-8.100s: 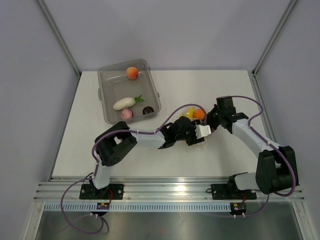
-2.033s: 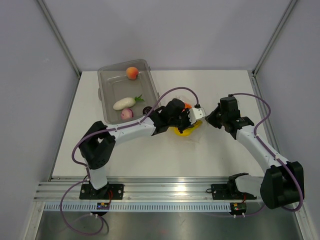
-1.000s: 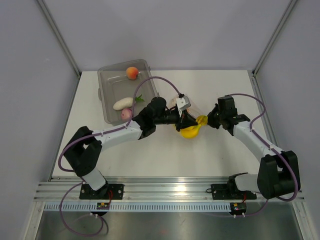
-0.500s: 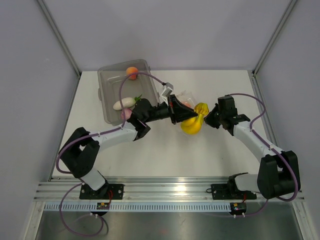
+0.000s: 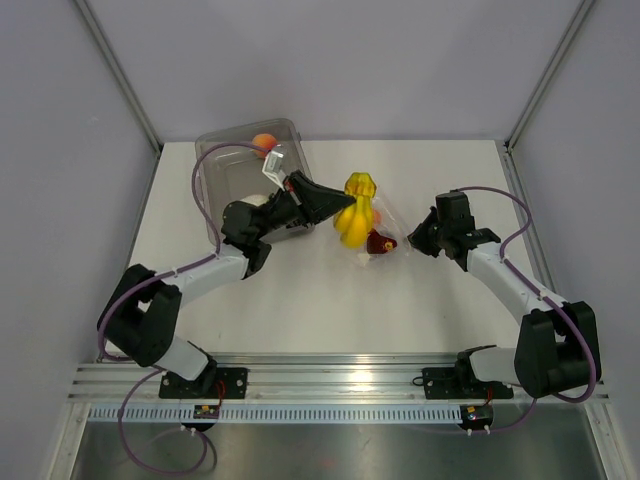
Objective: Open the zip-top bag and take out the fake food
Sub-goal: Pick up the fake fruit from the zipper food storage bag, then place the fake fruit in the bin, then adjust the zipper food storage bag at the center of the board.
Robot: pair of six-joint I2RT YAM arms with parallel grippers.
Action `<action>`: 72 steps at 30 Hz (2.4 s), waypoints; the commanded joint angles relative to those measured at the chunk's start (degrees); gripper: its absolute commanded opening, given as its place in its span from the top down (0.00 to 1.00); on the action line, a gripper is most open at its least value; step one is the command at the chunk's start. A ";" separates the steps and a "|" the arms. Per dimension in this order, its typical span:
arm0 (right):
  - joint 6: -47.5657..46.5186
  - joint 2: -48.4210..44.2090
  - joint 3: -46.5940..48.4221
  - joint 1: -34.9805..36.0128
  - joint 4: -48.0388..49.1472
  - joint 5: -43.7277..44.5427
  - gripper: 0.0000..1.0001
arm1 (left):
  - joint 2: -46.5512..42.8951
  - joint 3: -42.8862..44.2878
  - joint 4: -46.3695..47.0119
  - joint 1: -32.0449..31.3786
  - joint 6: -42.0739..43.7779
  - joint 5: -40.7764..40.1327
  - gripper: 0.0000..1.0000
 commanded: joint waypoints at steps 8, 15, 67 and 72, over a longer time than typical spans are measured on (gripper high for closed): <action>-0.82 -1.50 1.56 -0.38 0.96 0.91 1.00 | -21.72 -15.93 -7.81 6.90 14.75 -26.37 1.00; -0.65 -1.77 1.47 -0.29 1.05 0.91 1.00 | -29.13 -18.32 -24.09 6.90 23.27 -52.14 1.00; -1.61 -11.51 2.79 -0.29 -6.07 14.97 1.00 | -10.49 -3.37 -34.63 6.21 27.42 -61.12 0.01; -1.17 -13.98 1.47 0.41 -4.84 16.29 1.00 | -13.92 -5.30 -36.67 -2.22 29.08 -63.48 0.01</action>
